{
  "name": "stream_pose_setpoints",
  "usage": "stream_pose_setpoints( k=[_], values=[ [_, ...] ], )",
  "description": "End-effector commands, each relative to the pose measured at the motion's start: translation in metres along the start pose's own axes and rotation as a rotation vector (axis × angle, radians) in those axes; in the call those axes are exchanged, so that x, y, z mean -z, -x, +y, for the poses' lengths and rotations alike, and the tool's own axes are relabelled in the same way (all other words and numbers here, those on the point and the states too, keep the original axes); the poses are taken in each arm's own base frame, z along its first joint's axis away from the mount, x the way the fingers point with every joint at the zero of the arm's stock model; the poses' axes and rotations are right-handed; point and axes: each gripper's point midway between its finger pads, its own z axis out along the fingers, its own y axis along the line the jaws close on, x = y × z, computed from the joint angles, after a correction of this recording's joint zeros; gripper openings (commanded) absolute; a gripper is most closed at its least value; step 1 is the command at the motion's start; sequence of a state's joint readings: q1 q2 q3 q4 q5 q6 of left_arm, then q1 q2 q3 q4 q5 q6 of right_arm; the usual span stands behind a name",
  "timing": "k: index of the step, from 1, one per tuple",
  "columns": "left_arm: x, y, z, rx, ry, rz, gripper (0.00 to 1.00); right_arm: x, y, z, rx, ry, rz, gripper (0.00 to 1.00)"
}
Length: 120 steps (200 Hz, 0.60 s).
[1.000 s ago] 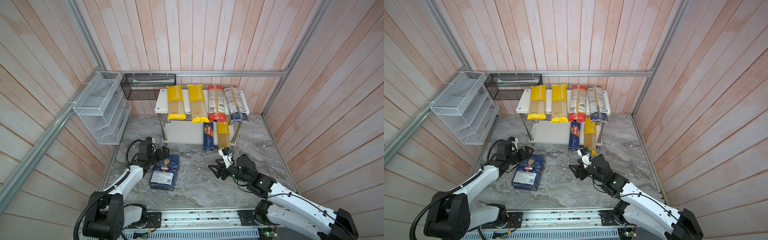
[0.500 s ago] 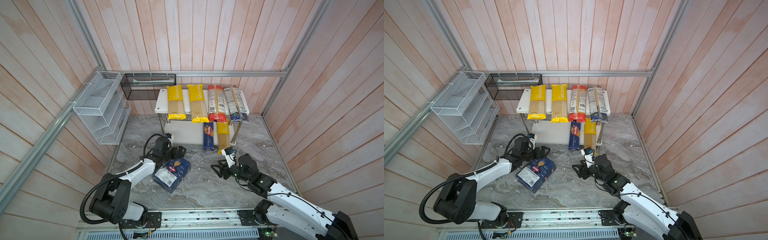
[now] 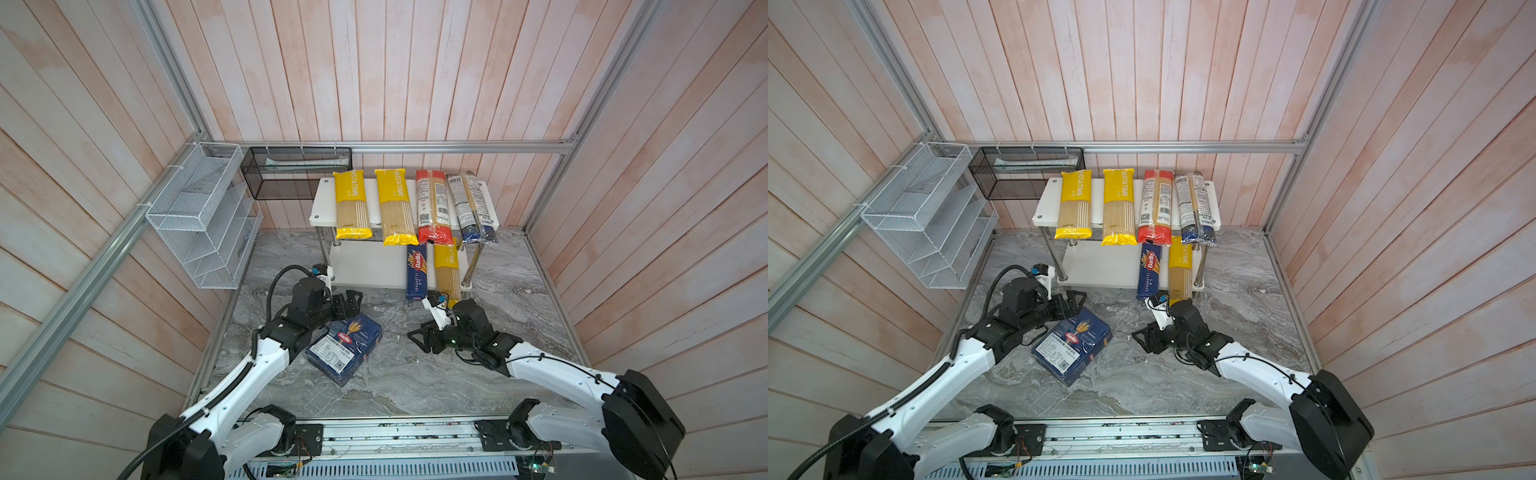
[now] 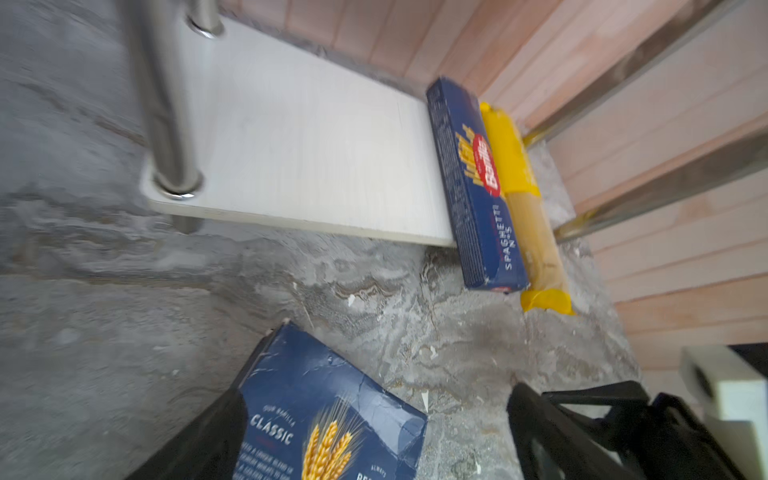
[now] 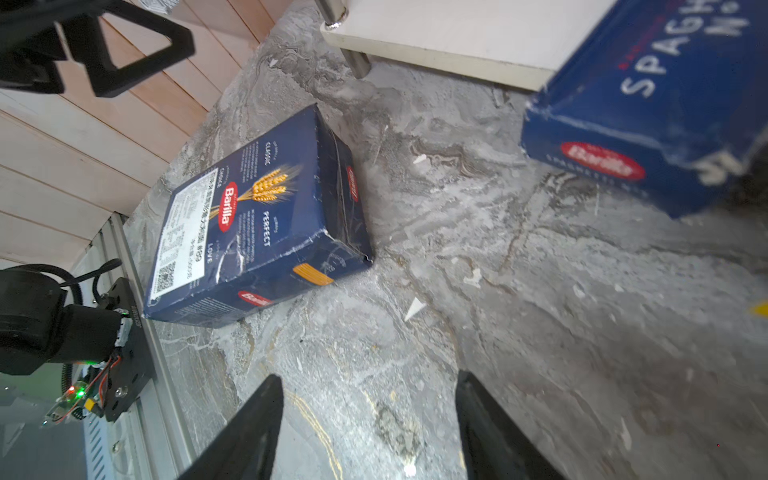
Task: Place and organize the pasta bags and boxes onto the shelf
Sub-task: 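Lower both grippers onto opposite ends of the blue Barilla rigatoni box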
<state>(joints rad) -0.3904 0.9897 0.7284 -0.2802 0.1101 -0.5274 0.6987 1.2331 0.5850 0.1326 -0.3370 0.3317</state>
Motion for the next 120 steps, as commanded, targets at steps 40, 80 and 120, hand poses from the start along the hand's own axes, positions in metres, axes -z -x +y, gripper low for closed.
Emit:
stream_pose_setpoints(
  k=[40,80,120],
  values=[
    [0.049,-0.056,0.060,0.247,0.165,-0.021,1.00,-0.052,0.056,0.032,0.035,0.076,-0.024,0.68],
    [0.061,-0.071,0.069,0.307,0.187,-0.018,1.00,-0.083,0.062,0.038,0.051,0.125,0.009,0.71],
    [0.065,-0.074,0.070,0.332,0.207,-0.021,1.00,-0.111,0.055,0.042,0.076,0.142,0.052,0.72]
  ],
)
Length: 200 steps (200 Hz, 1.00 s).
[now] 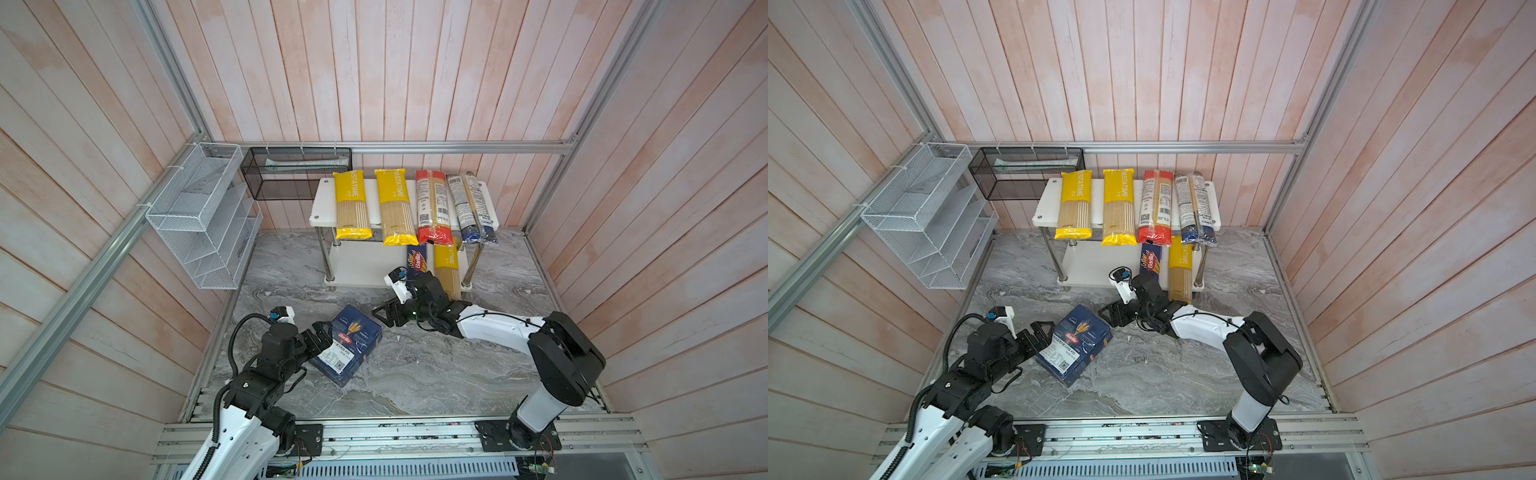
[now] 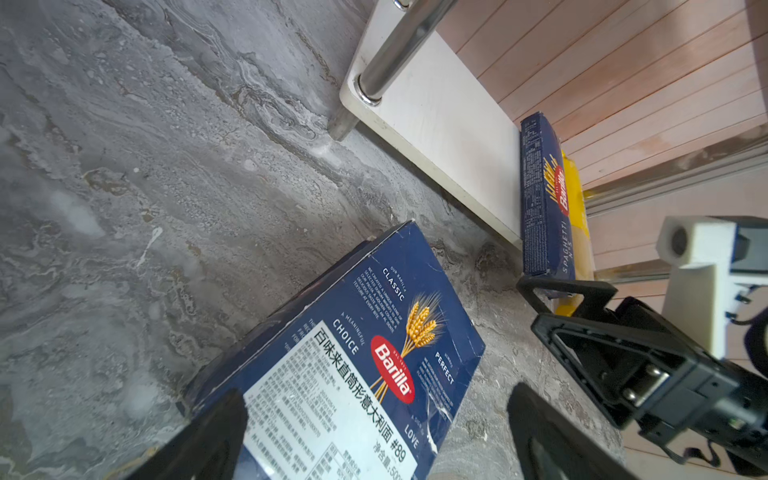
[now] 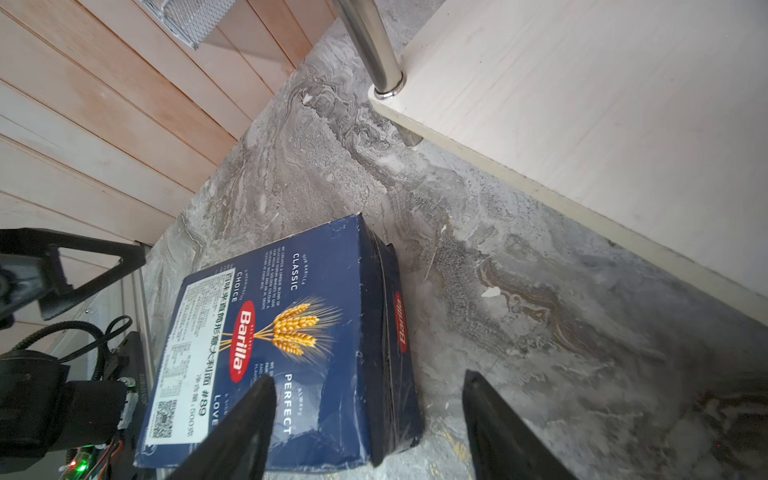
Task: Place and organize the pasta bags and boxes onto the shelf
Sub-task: 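Lower both grippers onto opposite ends of the blue Barilla rigatoni box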
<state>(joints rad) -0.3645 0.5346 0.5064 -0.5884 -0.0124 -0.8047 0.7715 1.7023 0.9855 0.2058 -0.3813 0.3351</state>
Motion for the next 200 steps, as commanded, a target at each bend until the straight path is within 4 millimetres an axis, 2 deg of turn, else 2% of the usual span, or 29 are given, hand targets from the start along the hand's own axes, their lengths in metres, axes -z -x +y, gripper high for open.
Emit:
stream_pose_setpoints(
  k=[1,35,59,86,125,161,200],
  values=[
    [0.000,-0.005,0.011,0.036,0.048,0.004,1.00,-0.015,0.003,0.012,0.040,0.047,0.010,0.72],
    [-0.001,-0.013,0.022,0.068,0.093,-0.021,1.00,-0.028,-0.003,0.008,0.010,0.053,0.026,0.73],
    [-0.006,-0.024,0.026,0.094,0.098,0.015,1.00,-0.029,-0.008,0.007,0.005,0.053,0.033,0.73],
    [-0.005,-0.029,0.038,0.115,0.138,0.000,0.99,-0.030,-0.011,0.009,-0.007,0.068,0.034,0.73],
    [-0.006,-0.038,0.036,0.137,0.109,0.038,0.99,-0.030,-0.016,0.017,-0.003,0.074,0.039,0.73],
    [-0.014,-0.053,0.034,0.139,0.088,0.104,0.99,-0.034,-0.023,0.015,0.006,0.064,0.070,0.73],
    [-0.015,-0.050,0.025,0.140,0.031,0.083,0.99,-0.028,-0.027,0.026,-0.008,0.094,0.078,0.73]
  ],
)
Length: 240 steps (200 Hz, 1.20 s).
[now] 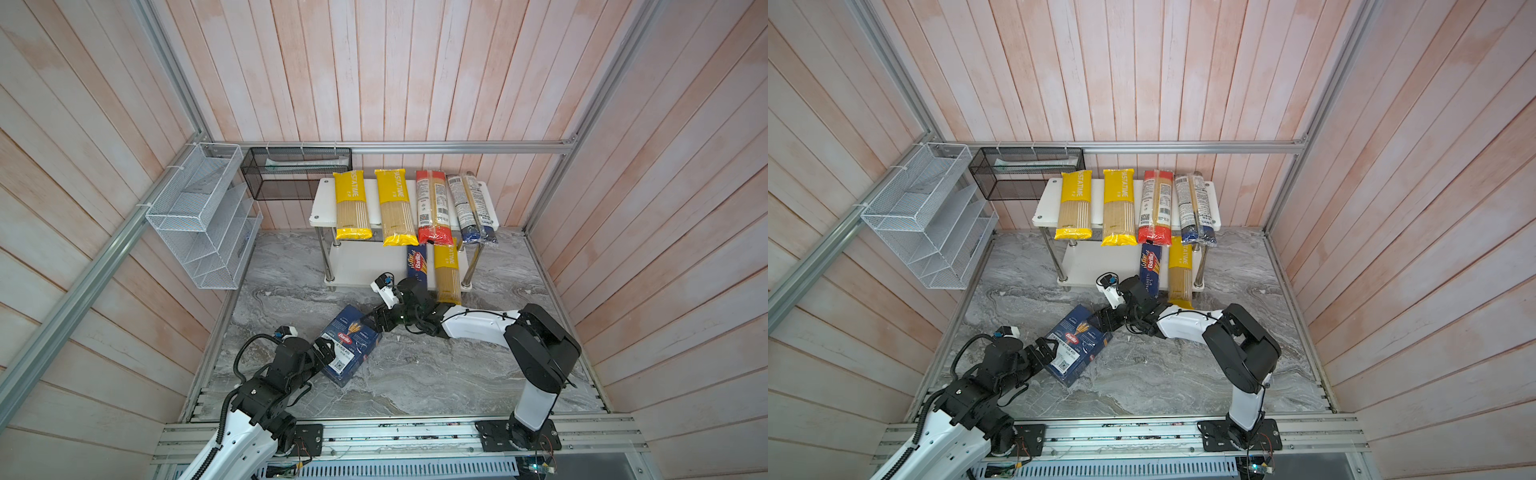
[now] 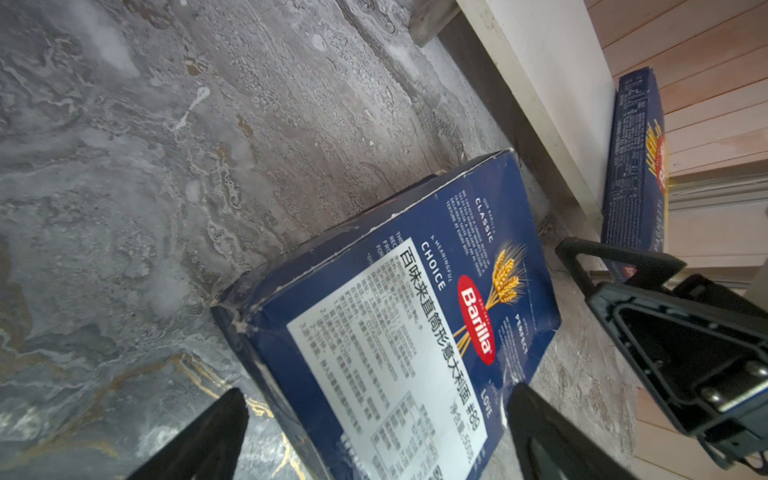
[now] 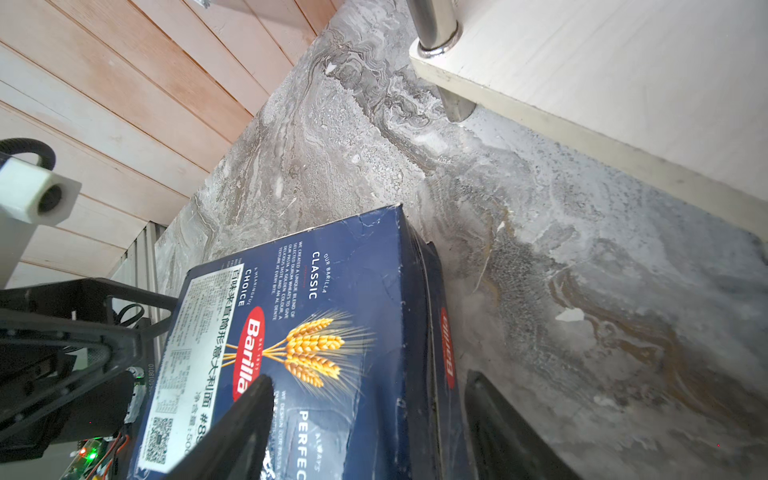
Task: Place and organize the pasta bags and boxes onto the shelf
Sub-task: 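Lower both grippers onto opposite ends of the blue Barilla rigatoni box, then grip the rigatoni box between both grippers and lift it off the floor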
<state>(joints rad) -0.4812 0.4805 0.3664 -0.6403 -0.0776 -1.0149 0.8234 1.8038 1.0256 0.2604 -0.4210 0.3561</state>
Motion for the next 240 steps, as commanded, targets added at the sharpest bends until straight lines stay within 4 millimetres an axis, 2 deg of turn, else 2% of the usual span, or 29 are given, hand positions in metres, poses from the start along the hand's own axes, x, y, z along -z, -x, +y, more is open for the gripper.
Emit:
stream_pose_setpoints(
  k=[1,73,123,142,161,189,240],
  values=[
    [0.000,0.002,-0.011,0.007,-0.062,-0.013,0.99,0.001,-0.012,0.009,-0.010,0.022,0.033,0.73],
    [-0.009,0.004,-0.024,-0.052,-0.098,-0.008,0.99,0.012,-0.035,0.026,-0.022,0.017,0.075,0.73],
    [-0.004,0.021,-0.024,-0.122,-0.048,-0.075,1.00,0.038,-0.048,0.050,-0.022,0.072,0.091,0.73],
    [-0.005,0.025,-0.019,-0.133,-0.020,-0.100,1.00,0.049,-0.048,0.047,-0.024,0.033,0.078,0.73],
    [-0.009,0.025,-0.014,-0.138,0.005,-0.103,1.00,0.054,-0.044,0.027,-0.041,-0.083,0.055,0.73],
    [-0.015,0.016,-0.010,-0.120,0.018,-0.060,1.00,0.049,-0.039,0.017,-0.046,-0.095,0.038,0.73],
    [-0.016,0.000,-0.017,-0.048,-0.060,0.014,1.00,0.020,-0.034,0.021,0.021,0.001,0.080,0.73]
  ],
)
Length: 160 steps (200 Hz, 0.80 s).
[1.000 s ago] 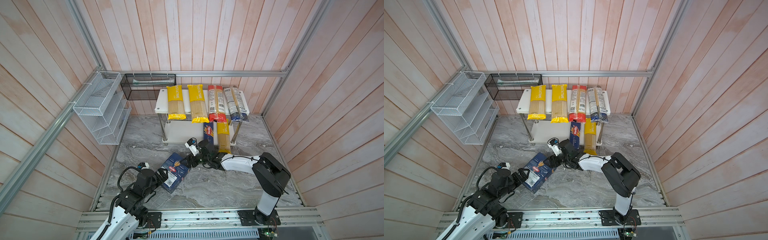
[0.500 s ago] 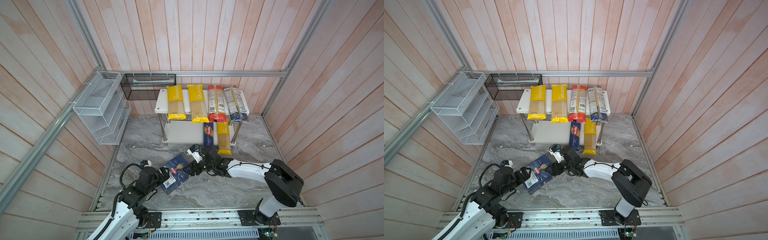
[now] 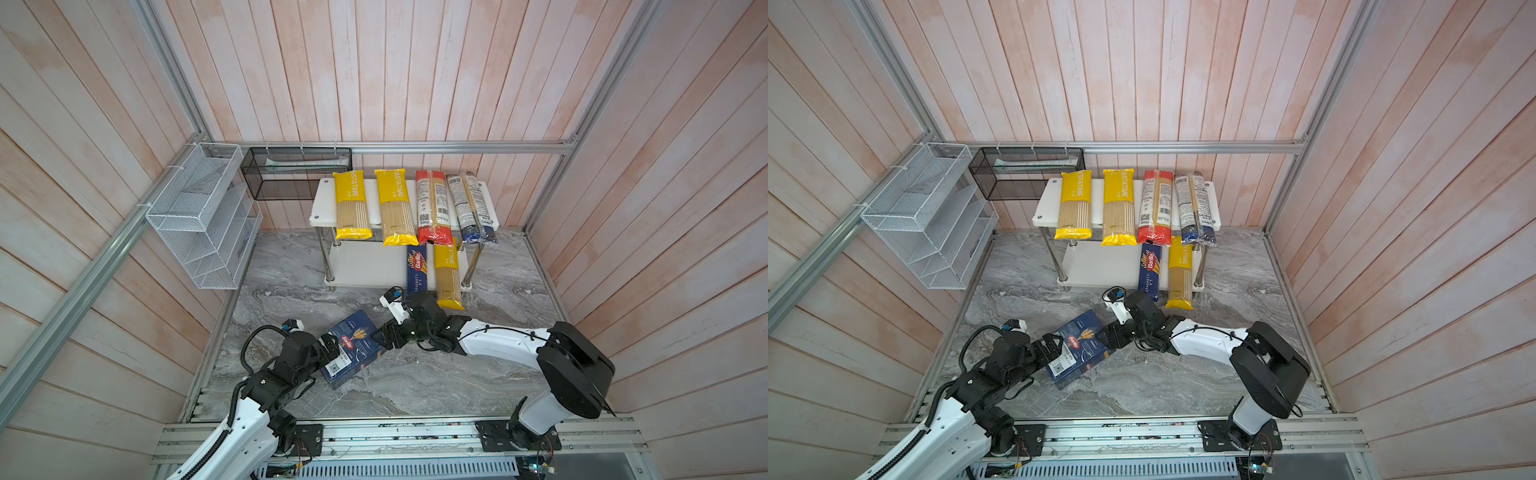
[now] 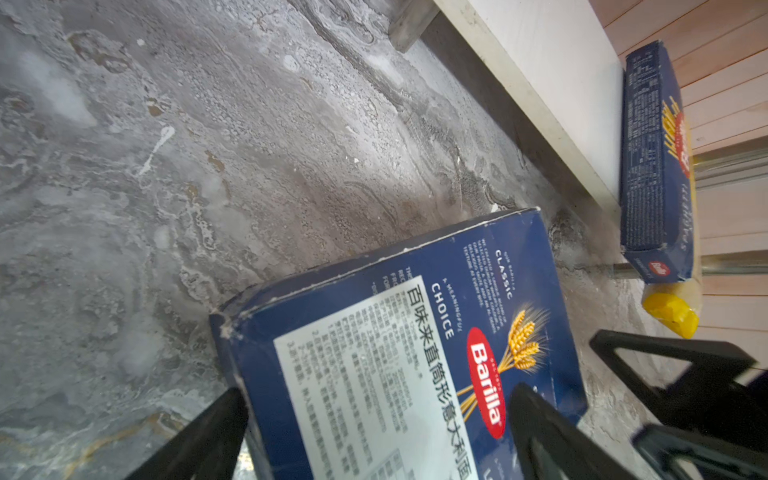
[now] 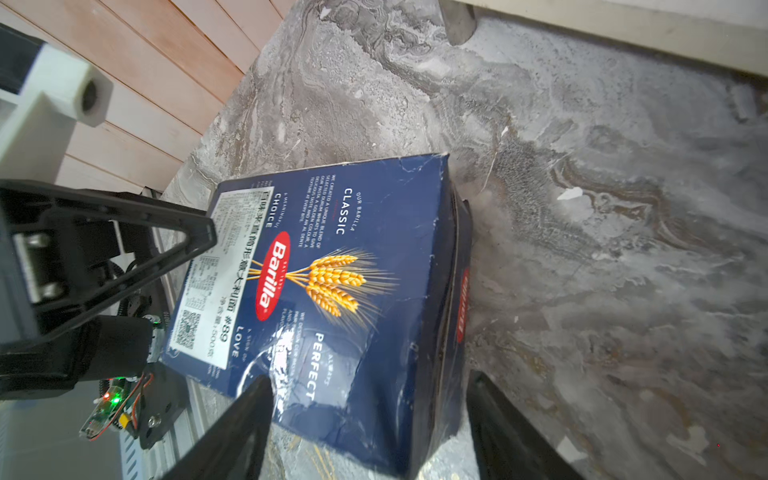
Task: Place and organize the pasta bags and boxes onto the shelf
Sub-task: 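Grip the rigatoni box between both grippers and lift it off the floor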
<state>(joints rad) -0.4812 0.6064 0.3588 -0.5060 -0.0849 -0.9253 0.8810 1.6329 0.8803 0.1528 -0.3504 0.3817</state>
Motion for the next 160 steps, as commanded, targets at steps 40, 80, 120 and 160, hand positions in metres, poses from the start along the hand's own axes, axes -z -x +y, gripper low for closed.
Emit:
stream_pose_setpoints(
  k=[40,80,120,160],
  values=[
    [0.004,-0.011,-0.011,0.038,-0.092,0.044,0.99,-0.022,0.009,0.002,0.045,0.085,0.005,0.74],
    [0.006,-0.014,-0.013,0.037,-0.119,0.050,0.99,-0.025,0.005,0.001,0.024,0.106,0.014,0.73],
    [0.007,-0.014,-0.017,0.003,-0.122,0.061,0.99,-0.028,-0.003,-0.007,0.018,0.077,0.014,0.73],
    [0.006,-0.017,-0.018,-0.005,-0.121,0.084,0.99,-0.029,-0.007,-0.010,0.013,0.070,0.027,0.73]
  ],
)
